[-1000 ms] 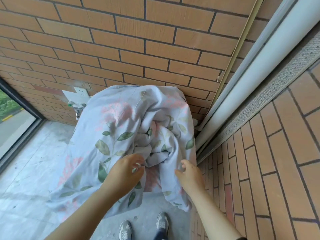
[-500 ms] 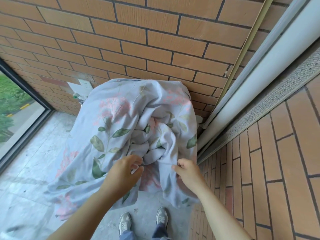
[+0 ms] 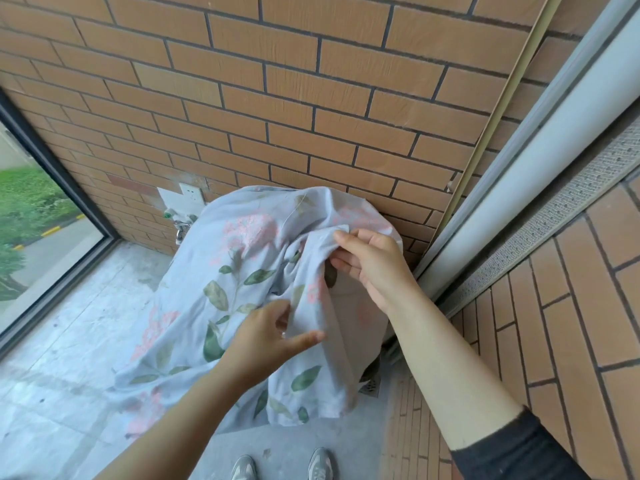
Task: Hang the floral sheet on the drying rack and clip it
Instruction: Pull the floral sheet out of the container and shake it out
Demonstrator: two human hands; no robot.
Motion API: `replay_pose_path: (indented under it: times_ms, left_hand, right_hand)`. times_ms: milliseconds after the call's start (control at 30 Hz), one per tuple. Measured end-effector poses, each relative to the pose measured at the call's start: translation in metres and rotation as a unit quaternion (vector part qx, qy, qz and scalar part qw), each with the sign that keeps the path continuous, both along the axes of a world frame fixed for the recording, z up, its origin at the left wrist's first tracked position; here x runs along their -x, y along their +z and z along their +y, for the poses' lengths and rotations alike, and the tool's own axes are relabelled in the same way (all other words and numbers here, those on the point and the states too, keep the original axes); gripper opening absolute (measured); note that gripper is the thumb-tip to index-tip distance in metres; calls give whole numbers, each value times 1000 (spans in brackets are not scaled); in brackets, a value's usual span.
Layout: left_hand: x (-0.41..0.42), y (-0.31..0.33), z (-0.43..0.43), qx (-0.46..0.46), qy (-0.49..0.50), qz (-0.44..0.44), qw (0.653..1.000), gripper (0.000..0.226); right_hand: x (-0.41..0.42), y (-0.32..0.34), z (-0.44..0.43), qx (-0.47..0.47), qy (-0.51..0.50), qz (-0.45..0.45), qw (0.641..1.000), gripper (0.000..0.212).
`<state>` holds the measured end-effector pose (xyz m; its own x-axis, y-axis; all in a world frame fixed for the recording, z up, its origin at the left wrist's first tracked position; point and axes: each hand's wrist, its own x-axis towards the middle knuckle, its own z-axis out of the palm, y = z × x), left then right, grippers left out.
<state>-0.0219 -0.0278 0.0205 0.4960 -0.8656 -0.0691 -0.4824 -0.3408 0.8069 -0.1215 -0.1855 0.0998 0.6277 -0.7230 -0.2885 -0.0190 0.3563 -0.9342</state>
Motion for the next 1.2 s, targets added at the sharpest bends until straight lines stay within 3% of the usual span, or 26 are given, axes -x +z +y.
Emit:
replay_pose_path:
  times_ms: [67, 167, 267, 400, 567, 633, 700, 833, 967, 1000, 1100, 1200]
  left_hand:
    - [-6, 3, -1, 23, 35, -27, 999, 58]
    - [-11, 13, -8, 66, 64, 7, 996, 57]
    - [-15, 28, -21, 89, 108, 15, 990, 57]
    - [-33, 44, -40, 96, 110, 3, 989, 57]
    - [-49, 53, -60, 104, 125, 14, 986, 63]
    - [-52, 58, -66, 106, 125, 6, 986, 64]
    - [-53, 59, -71, 111, 121, 2, 986, 65]
    - [-53, 60, -73, 106, 115, 2, 988, 62]
    - [-52, 63, -63, 34, 49, -78, 995, 46]
    - [-50, 63, -57, 44, 28, -81, 995, 49]
    - [-33, 69, -30, 142, 1, -112, 984, 86]
    - [-13, 69, -8, 167, -14, -136, 976, 59]
  right_hand:
    - [-8, 7, 1, -2, -5, -24, 1000, 12]
    - [-10, 9, 1, 14, 8, -26, 1000, 17]
    - [7, 5, 4, 80, 5, 35, 996, 27]
    - [51, -12, 14, 151, -10, 101, 983, 22]
    - [94, -30, 25, 154, 50, 176, 971, 29]
    - [97, -33, 32, 122, 106, 162, 973, 34]
    - [95, -38, 39, 158, 118, 152, 968, 33]
    - [90, -39, 42, 264, 56, 136, 953, 8]
    - [83, -23, 39, 326, 23, 101, 940, 14]
    - [80, -19, 37, 339, 23, 97, 935, 14]
    - [70, -7, 29, 362, 26, 90, 928, 17]
    - [55, 5, 24, 365, 13, 74, 928, 22]
